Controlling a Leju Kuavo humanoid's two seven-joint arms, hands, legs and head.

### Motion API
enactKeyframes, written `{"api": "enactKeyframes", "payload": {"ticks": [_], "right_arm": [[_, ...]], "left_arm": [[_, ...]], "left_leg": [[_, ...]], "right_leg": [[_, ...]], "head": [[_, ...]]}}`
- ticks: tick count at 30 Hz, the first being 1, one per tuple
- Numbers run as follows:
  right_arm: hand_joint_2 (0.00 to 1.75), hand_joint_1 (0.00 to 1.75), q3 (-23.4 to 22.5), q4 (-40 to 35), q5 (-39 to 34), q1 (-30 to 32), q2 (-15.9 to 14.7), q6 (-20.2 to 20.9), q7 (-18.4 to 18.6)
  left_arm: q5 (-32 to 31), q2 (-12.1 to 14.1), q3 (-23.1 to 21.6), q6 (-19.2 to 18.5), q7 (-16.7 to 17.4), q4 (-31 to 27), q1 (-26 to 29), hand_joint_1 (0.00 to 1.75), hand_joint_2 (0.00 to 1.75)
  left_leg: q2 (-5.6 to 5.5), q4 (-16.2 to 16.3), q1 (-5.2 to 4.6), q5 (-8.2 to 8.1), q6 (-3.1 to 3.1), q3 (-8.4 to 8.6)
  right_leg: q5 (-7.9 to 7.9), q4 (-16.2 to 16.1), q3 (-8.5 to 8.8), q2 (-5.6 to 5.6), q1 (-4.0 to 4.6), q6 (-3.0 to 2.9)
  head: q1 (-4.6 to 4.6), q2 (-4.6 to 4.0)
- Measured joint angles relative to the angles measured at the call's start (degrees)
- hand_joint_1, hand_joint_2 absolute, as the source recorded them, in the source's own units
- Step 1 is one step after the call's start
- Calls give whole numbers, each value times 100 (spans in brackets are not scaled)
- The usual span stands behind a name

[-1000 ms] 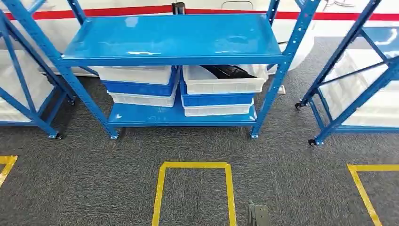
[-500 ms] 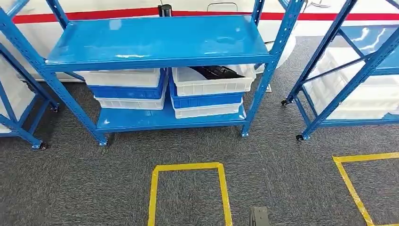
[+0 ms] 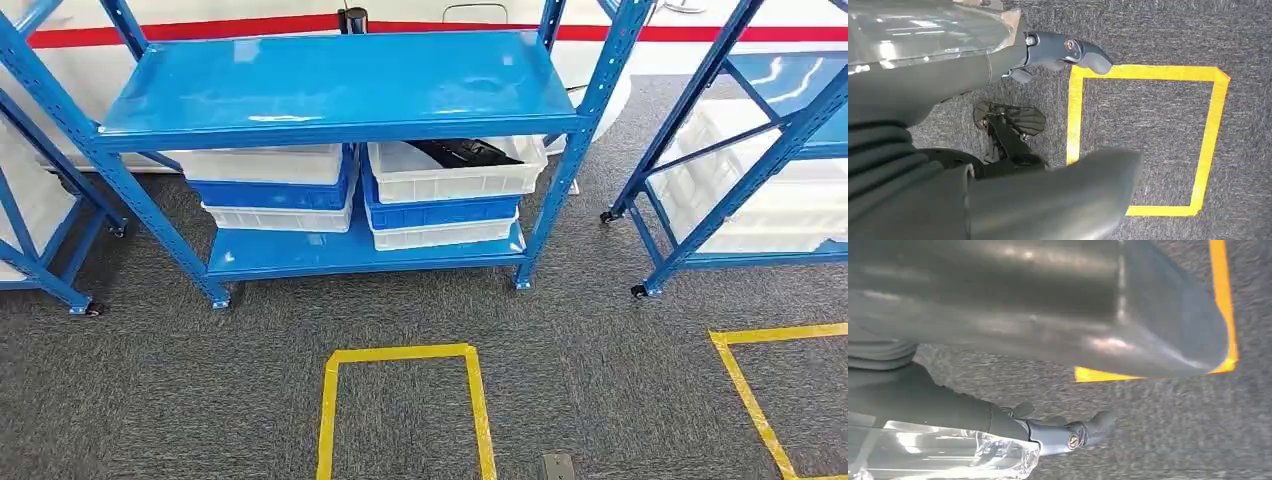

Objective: Take the parts from the cabinet and place them on the table.

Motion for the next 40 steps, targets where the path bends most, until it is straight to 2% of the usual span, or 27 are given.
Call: {"api": "enactKeyframes", "payload": {"ticks": [5,8,30,36,37,38,40], "right_arm": [[175,0,-4,33,-68,15,-31,-125,230],[175,0,-9,42,-79,24,-50,-125,243],[175,0,-9,70,-101,51,-87,-129,243],[175,0,-24,57,-120,303,-195,26,528],[175,0,-30,48,-120,344,-212,58,586],[0,0,-37,30,-118,388,-227,98,635],[0,0,-55,-11,-118,484,-273,179,783]], "left_arm": [[162,4,111,-252,326,0,4,0,175],[162,7,131,-302,391,0,5,0,175],[162,9,179,-308,429,0,5,0,175],[608,171,-407,-225,899,-85,203,0,175],[686,201,-506,-208,966,-111,235,0,0],[763,221,-602,-195,1041,-131,265,0,0],[975,304,-890,-166,1242,-201,348,0,0]], "left_leg": [[0,-1,22,-1,-2,1],[0,-1,29,-1,-2,1],[0,-2,37,0,-4,2],[1,-3,37,-2,-5,0],[0,-3,37,-2,-5,1],[0,-3,37,-5,-9,0],[-1,-4,37,-7,-12,1]], "right_leg": [[-1,0,-4,0,2,1],[-1,1,-5,0,5,1],[-2,1,-4,0,18,0],[-3,1,-5,1,18,-1],[-5,1,-6,0,18,-1],[-8,1,-5,0,18,4],[-11,1,-4,0,18,7]], "head": [[0,0],[0,0],[0,0],[0,0],[0,0],[-2,0],[0,0]]}}
